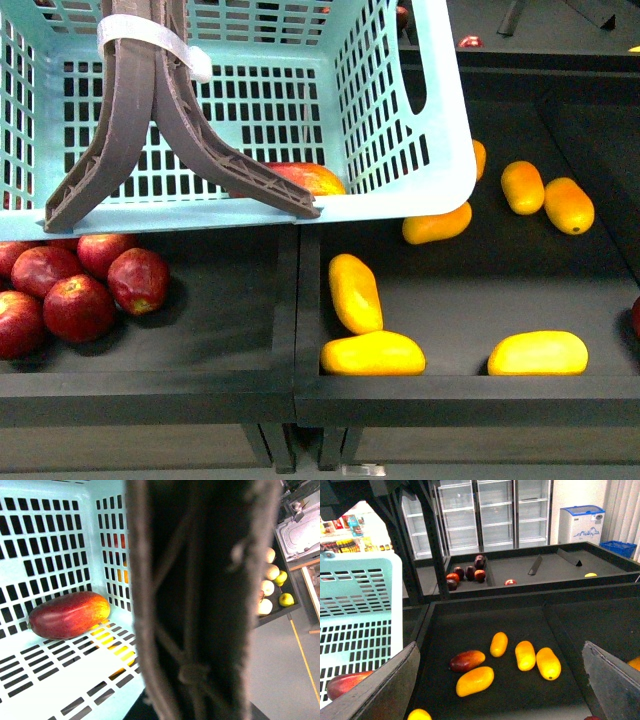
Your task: Pick mango and avocado into basket
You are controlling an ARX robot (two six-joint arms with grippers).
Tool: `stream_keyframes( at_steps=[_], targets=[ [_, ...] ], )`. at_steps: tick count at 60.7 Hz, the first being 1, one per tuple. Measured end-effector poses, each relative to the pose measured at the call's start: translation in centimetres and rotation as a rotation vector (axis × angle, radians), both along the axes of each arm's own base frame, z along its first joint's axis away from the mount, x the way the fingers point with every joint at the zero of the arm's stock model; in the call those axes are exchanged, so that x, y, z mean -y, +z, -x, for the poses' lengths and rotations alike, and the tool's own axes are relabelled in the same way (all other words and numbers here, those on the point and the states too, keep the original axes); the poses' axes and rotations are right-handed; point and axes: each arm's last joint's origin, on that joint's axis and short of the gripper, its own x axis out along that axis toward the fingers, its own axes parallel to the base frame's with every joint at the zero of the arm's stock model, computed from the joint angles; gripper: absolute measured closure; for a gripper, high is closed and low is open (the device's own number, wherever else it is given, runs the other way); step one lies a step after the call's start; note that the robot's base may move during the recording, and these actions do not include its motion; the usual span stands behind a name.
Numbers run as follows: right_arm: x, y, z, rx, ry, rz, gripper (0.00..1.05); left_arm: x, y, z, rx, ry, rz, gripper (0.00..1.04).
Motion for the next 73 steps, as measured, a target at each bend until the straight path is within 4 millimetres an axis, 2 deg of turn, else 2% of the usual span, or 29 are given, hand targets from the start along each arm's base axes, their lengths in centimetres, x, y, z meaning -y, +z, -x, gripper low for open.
stream_keyframes(
  at_steps=[7,14,23,32,39,54,59,69,73],
  targets=[
    [0.0,0.0,0.0,-0.005,-0.005,0.006,0.09,0.0,0.0,0.0,0.001,0.0,-0.001,0.99],
    [0.3,-0.5,0.3,-0.064,-0.006,0.074,0.3,0.0,0.0,0.0,0.0,0.0,-0.001,0.99],
    [0.8,-0.3,0.8,-0.049,-0.011,0.088,0.52,0.0,0.0,0.0,0.001,0.0,-0.001,0.99],
    [1.9,-1.4,1.2,-0.048,-0.017,0.094,0.82,0.0,0.0,0.0,0.0,0.0,0.0,0.99],
    [2.0,-1.3,1.5,-0.043,-0.017,0.099,1.0,0.0,0.0,0.0,0.001,0.0,-0.001,0.99],
    [2.0,-1.3,1.5,-0.036,-0.018,0.098,0.61,0.0,0.0,0.0,0.0,0.0,0.0,0.99],
    [2.0,-1.3,1.5,-0.036,-0.018,0.098,0.42,0.0,0.0,0.0,0.0,0.0,0.0,0.99],
    [2.0,-1.3,1.5,-0.035,-0.018,0.098,0.14,0.0,0.0,0.0,0.0,0.0,0.0,0.99],
    [2.0,-1.3,1.5,-0.035,-0.018,0.098,0.06,0.0,0.0,0.0,0.0,0.0,0.0,0.99]
  ],
)
